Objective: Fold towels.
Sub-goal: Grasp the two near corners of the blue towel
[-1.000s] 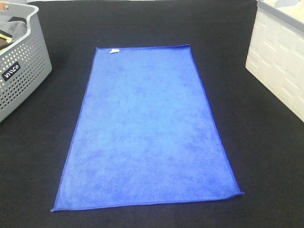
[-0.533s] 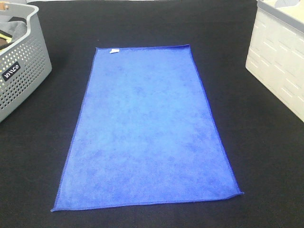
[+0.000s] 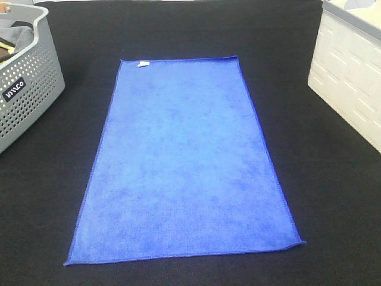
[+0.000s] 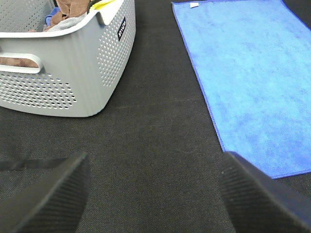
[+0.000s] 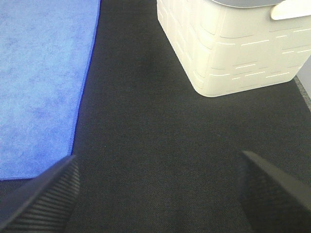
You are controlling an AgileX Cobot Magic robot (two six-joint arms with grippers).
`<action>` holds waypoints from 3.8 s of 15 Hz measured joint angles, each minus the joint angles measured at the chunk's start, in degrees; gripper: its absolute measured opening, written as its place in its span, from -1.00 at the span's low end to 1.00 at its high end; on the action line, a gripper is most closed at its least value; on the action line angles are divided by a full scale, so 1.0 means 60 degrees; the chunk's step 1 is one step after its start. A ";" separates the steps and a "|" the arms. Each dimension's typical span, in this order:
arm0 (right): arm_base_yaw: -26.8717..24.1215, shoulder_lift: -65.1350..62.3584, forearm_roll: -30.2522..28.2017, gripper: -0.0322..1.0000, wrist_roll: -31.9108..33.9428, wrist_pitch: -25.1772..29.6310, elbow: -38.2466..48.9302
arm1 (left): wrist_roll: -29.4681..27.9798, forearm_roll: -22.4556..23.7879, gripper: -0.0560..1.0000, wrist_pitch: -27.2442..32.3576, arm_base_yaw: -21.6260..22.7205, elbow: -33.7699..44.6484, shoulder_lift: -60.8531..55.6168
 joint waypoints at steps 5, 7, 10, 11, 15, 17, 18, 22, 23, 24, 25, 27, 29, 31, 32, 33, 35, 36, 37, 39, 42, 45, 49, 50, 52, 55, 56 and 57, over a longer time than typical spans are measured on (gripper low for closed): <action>0.0000 0.0000 0.0000 0.65 0.0000 0.0000 0.0000 | 0.0000 0.0000 0.45 0.0000 0.0000 0.0000 0.0000; 0.0000 0.0000 0.0000 0.65 0.0000 0.0000 0.0000 | 0.0000 0.0000 0.45 0.0000 0.0000 0.0000 0.0000; 0.0000 0.0000 0.0000 0.65 0.0000 0.0000 0.0000 | 0.0000 0.0000 0.45 0.0000 0.0000 0.0000 0.0000; 0.0000 0.0000 0.0000 0.65 0.0000 0.0000 0.0000 | 0.0000 0.0000 0.45 0.0000 0.0000 0.0000 0.0000; 0.0000 0.0000 0.0000 0.65 0.0000 0.0000 0.0000 | 0.0000 0.0000 0.45 0.0000 0.0000 0.0000 0.0000; 0.0000 0.0000 0.0000 0.65 0.0000 0.0000 0.0000 | 0.0000 0.0000 0.45 0.0000 0.0000 0.0000 0.0000; 0.0000 0.0000 0.0000 0.65 0.0000 0.0000 0.0000 | 0.0000 0.0000 0.45 0.0000 0.0000 0.0000 0.0000; 0.0000 0.0000 0.0000 0.65 0.0000 0.0000 0.0000 | 0.0000 0.0000 0.45 0.0000 0.0000 0.0000 0.0000; 0.0000 0.0000 0.0000 0.65 0.0000 0.0000 0.0000 | 0.0000 0.0000 0.45 0.0000 0.0000 0.0000 0.0000; 0.0000 0.0000 0.0000 0.65 0.0000 0.0000 0.0000 | 0.0000 0.0000 0.45 0.0000 0.0000 0.0000 0.0000; 0.0000 0.0000 0.0000 0.65 0.0000 0.0000 0.0000 | 0.0000 0.0000 0.45 0.0000 0.0000 0.0000 0.0000; 0.0000 0.0000 0.0000 0.65 0.0000 0.0000 0.0000 | 0.0000 0.0000 0.45 0.0000 0.0000 0.0000 0.0000; 0.0000 0.0000 0.0000 0.65 0.0000 0.0000 0.0000 | 0.0000 0.0000 0.45 0.0000 0.0000 0.0000 0.0000; 0.0000 0.0000 0.0000 0.65 0.0000 0.0000 0.0000 | 0.0000 0.0000 0.45 0.0000 0.0000 0.0000 0.0000; 0.0000 0.0000 0.0000 0.65 0.0000 0.0000 0.0000 | 0.0000 0.0000 0.45 0.0000 0.0000 0.0000 0.0000; 0.0000 0.0000 0.0000 0.65 0.0000 0.0000 0.0000 | 0.0000 0.0000 0.45 0.0000 0.0000 0.0000 0.0000; 0.0000 0.0000 0.0000 0.65 0.0000 0.0000 0.0000 | 0.0000 0.0000 0.45 0.0000 0.0000 0.0000 0.0000; 0.0000 0.0000 0.0000 0.65 0.0000 0.0000 0.0000 | 0.0000 0.0000 0.45 0.0000 0.0000 0.0000 0.0000; 0.0000 0.0000 0.0000 0.65 0.0000 0.0000 0.0000 | -0.0010 -0.0019 0.45 0.0000 0.0000 0.0000 0.0000; 0.0000 0.0000 0.0000 0.65 0.0000 0.0000 0.0000 | -0.0048 -0.0516 0.45 -0.0449 0.0000 -0.0086 0.0000; 0.0000 0.0487 0.0000 0.65 0.0153 -0.0315 -0.0153 | -0.0372 -0.1003 0.45 -0.2005 0.0000 -0.0095 0.0076; 0.0000 0.2158 0.0220 0.65 0.0248 -0.1203 -0.0372 | -0.0917 -0.1728 0.45 -0.2998 0.0000 -0.0095 0.1327; 0.0000 0.5281 0.1576 0.65 0.0439 -0.1795 -0.0411 | -0.0917 -0.3963 0.45 -0.3161 0.0000 -0.0095 0.4393; 0.0000 0.5940 0.1900 0.64 0.0439 -0.1814 -0.0411 | -0.0783 -0.4431 0.45 -0.3132 0.0000 -0.0095 0.5166; 0.0000 0.6579 0.2215 0.63 0.0420 -0.1824 -0.0411 | -0.0430 -0.4727 0.45 -0.3065 0.0000 -0.0095 0.5873; 0.0000 0.8518 0.3352 0.62 -0.0726 -0.1862 -0.0411 | 0.0917 -0.5548 0.45 -0.2941 0.0000 -0.0095 0.8031; 0.0000 0.9645 0.4230 0.62 -0.1748 -0.2005 -0.0411 | 0.1795 -0.6245 0.45 -0.2874 0.0000 -0.0095 0.9406; 0.0000 1.0208 0.4736 0.62 -0.2301 -0.2082 -0.0411 | 0.2301 -0.6589 0.45 -0.2855 0.0000 -0.0095 0.9998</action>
